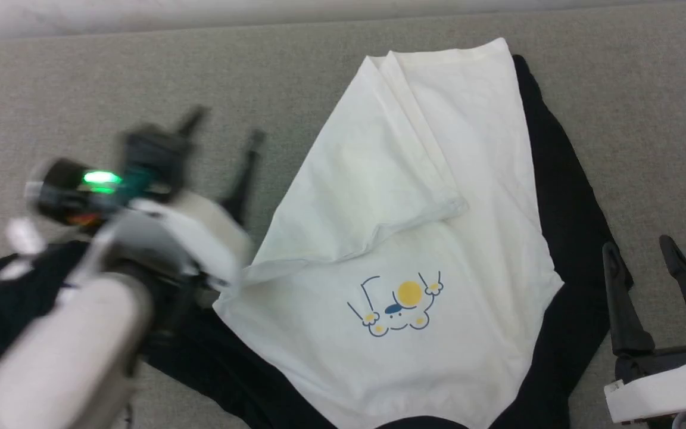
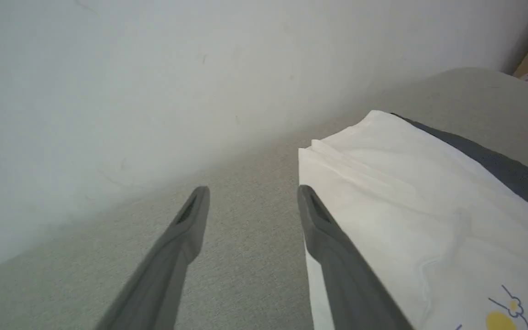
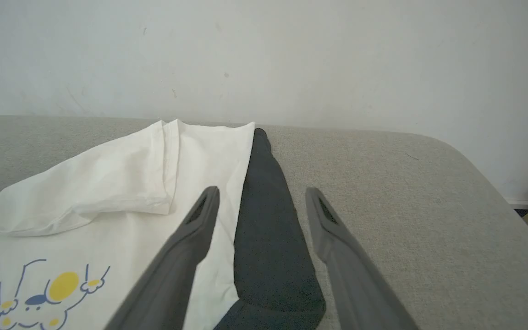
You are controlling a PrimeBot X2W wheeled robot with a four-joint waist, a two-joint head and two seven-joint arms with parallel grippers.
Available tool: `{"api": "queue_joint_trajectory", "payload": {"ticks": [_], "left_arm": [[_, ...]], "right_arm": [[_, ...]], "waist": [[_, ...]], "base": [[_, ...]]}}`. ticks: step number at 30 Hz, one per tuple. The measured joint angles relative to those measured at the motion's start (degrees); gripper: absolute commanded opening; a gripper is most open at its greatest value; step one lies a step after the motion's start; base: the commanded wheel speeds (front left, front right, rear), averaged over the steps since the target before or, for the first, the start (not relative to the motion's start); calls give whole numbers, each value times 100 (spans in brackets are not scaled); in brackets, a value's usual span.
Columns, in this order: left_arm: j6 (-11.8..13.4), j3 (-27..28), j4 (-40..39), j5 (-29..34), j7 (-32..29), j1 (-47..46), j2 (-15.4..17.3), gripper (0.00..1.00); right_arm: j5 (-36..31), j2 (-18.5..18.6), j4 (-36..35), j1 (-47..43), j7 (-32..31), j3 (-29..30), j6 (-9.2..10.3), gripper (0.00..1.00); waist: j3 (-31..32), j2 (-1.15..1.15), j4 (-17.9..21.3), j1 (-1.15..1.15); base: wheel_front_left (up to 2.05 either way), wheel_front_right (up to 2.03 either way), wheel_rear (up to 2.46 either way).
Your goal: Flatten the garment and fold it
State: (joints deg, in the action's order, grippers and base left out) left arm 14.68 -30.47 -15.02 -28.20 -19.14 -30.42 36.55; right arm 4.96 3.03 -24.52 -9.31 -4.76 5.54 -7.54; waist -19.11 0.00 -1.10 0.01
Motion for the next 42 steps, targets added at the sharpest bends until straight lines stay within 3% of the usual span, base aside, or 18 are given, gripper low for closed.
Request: {"api": "queue_joint_trajectory", "payload": {"ticks": [5,10,17,29,30,31,32,42], "left_arm": [[-412,-1143,424,578,-376,-430,-669,100],[-728,-1842,1095,905,-465,-661,-1134,100],[-910,-2120,1811,1058,-402,-901,-1458,100],[-1016,-2229,2183,1002,-381,-992,-1602,100],[-1016,-2234,2195,1003,-388,-992,-1596,81],[-1017,-2246,2208,1002,-388,-992,-1589,35],[-1033,-2256,2221,987,-386,-992,-1592,0],[-982,-2058,2391,567,-142,-937,-1703,0]], "right_arm": [[9,-1,25,42,44,10,0,100],[14,-1,30,86,77,26,0,100],[16,-1,29,90,85,64,0,100],[60,-1,78,116,131,110,0,100],[62,-1,89,127,131,108,0,100],[66,-1,97,143,132,104,0,100],[66,-1,104,162,132,100,0,100],[66,-1,163,170,124,131,0,100]], "waist": [[-156,0,73,0],[-305,0,156,0],[-488,0,251,0],[-544,0,285,0],[-535,0,281,0],[-525,0,278,-1],[-511,0,276,0],[-271,0,238,0]], "base": [[0,0,0],[0,0,0],[0,0,0],[0,0,0],[0,0,0],[0,0,0],[0,0,0],[0,0,0]]}}
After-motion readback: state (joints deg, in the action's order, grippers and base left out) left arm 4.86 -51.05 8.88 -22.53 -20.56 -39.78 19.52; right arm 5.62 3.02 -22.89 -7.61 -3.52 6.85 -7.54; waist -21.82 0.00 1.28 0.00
